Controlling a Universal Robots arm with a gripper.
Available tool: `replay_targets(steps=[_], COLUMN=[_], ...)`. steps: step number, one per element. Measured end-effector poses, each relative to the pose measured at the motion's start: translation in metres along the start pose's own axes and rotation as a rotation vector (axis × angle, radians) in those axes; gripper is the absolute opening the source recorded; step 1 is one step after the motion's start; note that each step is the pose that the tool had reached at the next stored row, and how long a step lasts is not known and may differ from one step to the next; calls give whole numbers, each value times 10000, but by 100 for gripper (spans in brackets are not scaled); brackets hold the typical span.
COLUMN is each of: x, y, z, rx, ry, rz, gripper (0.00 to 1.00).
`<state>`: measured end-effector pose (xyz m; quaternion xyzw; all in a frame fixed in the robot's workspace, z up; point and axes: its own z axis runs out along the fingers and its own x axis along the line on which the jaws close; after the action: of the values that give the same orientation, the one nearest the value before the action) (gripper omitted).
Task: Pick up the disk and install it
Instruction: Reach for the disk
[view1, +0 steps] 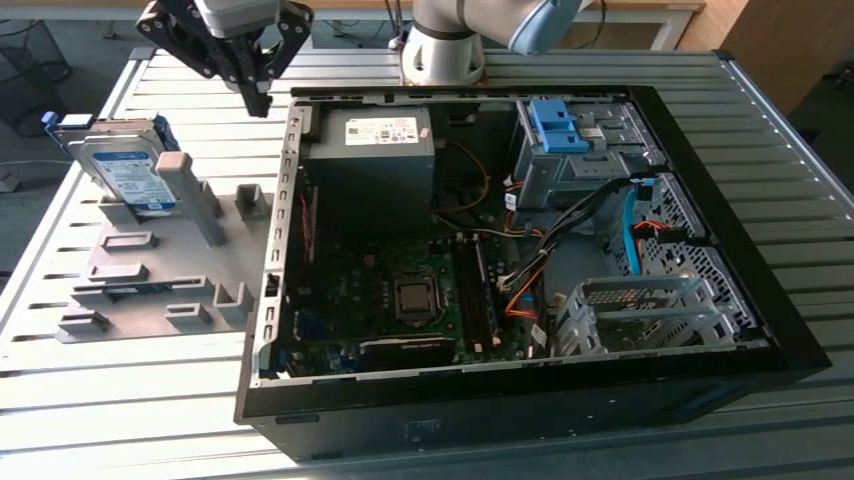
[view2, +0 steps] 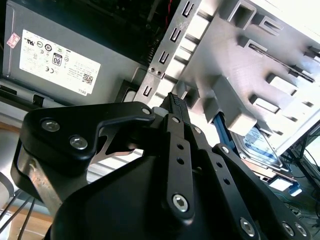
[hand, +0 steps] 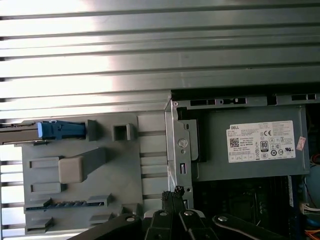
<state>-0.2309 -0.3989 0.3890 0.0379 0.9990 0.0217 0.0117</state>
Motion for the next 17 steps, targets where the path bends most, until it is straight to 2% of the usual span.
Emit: replay_targets(steps=[17], x=[103], y=[-8], z=[6], rx=[0], ry=[5], rz=[0], gripper=[11])
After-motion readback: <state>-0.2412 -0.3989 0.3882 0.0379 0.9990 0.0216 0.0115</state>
